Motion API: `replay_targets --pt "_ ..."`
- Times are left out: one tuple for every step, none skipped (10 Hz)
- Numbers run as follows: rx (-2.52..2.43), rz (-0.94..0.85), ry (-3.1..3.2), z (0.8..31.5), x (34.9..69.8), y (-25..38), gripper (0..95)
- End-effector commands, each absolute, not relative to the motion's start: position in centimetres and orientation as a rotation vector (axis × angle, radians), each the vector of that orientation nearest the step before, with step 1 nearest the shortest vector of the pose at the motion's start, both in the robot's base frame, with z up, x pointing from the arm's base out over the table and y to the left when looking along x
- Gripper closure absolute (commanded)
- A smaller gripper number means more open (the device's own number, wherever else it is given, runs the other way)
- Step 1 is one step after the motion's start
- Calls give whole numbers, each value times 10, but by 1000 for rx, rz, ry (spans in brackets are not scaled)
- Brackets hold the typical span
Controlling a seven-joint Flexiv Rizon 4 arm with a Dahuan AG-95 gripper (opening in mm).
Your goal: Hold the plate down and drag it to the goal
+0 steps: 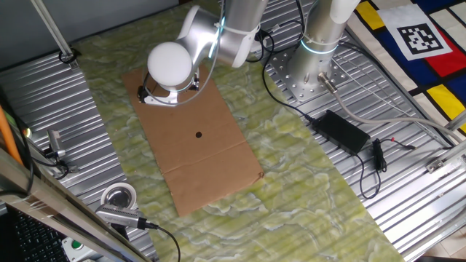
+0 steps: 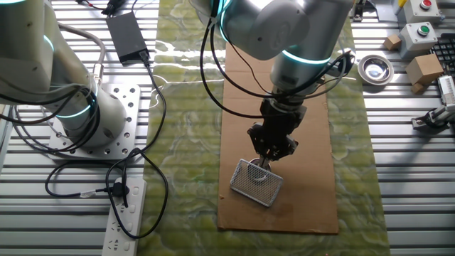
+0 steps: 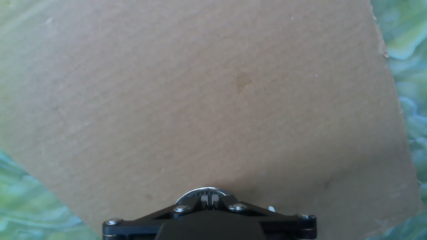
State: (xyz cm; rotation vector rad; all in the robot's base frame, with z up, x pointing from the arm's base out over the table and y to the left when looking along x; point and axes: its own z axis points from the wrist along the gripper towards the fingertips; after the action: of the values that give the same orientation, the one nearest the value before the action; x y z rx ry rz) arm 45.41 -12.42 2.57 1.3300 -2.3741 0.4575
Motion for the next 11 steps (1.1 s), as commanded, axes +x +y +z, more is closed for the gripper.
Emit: replay_targets --pt "1331 458 -2374 26 453 -124 950" --pt "1331 458 -2374 26 453 -124 950" --pt "1332 456 -2376 26 453 -124 950" --pt "1330 458 -2375 25 453 -124 950" --pt "1330 460 -2376 24 451 -124 950" --pt "1330 462 -2377 23 451 -124 950" --pt "1329 461 -2379 22 451 -124 950" --pt "1330 461 -2379 22 451 -124 950" --pt "1331 462 -2378 21 450 -125 950" --pt "1332 463 -2379 21 450 -125 950" --pt "1333 464 -2378 21 451 -125 950"
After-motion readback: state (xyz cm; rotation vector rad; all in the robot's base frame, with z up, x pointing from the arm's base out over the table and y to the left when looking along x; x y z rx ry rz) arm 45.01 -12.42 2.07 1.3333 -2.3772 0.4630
